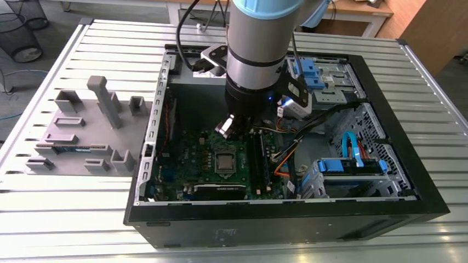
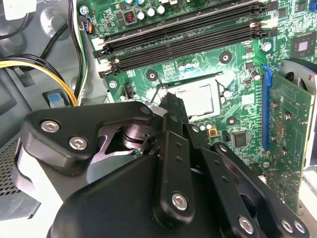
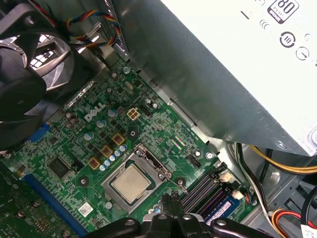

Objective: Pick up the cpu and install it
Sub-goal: 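Close the cpu cover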

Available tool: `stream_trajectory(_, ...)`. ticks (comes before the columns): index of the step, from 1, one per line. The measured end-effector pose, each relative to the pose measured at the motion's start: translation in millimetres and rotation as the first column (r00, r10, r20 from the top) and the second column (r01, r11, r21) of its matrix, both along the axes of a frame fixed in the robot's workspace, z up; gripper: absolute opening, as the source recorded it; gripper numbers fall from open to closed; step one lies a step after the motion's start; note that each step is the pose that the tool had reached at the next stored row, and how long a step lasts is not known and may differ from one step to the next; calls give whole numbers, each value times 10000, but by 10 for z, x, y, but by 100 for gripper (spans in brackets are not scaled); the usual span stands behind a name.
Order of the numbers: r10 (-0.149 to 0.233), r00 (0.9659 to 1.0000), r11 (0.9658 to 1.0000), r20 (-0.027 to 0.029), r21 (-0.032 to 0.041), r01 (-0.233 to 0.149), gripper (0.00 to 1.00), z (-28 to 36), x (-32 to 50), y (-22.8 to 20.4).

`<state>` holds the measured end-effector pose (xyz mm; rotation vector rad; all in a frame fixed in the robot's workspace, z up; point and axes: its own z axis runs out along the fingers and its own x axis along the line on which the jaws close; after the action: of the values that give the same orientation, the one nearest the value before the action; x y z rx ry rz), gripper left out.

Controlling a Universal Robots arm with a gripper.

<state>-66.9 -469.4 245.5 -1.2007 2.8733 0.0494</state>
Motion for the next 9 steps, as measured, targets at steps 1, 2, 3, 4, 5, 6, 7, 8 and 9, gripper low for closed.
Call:
stream_trajectory(1, -1, 10000, 10000, 0, 0, 1, 11, 0, 0, 0)
stream_trajectory(2, 0, 10000, 10000, 0, 0, 0, 11, 0, 0, 0)
stream_trajectory(3, 1, 10000, 10000, 0, 0, -1, 11, 0, 0, 3)
stream_trajectory(4, 1, 10000, 10000, 0, -1, -1, 11, -1, 0, 10)
stream_trajectory(5, 0, 10000, 10000, 0, 0, 0, 11, -2, 0, 17)
stream_trajectory(6, 0, 10000, 10000, 0, 0, 0, 11, -3, 0, 25)
stream_trajectory(7, 0, 10000, 10000, 0, 0, 0, 11, -4, 0, 32)
stream_trajectory(8, 0, 10000, 10000, 0, 0, 0, 11, -5, 0, 40)
stream_trajectory(9, 0, 10000, 10000, 0, 0, 0, 11, -6, 0, 48)
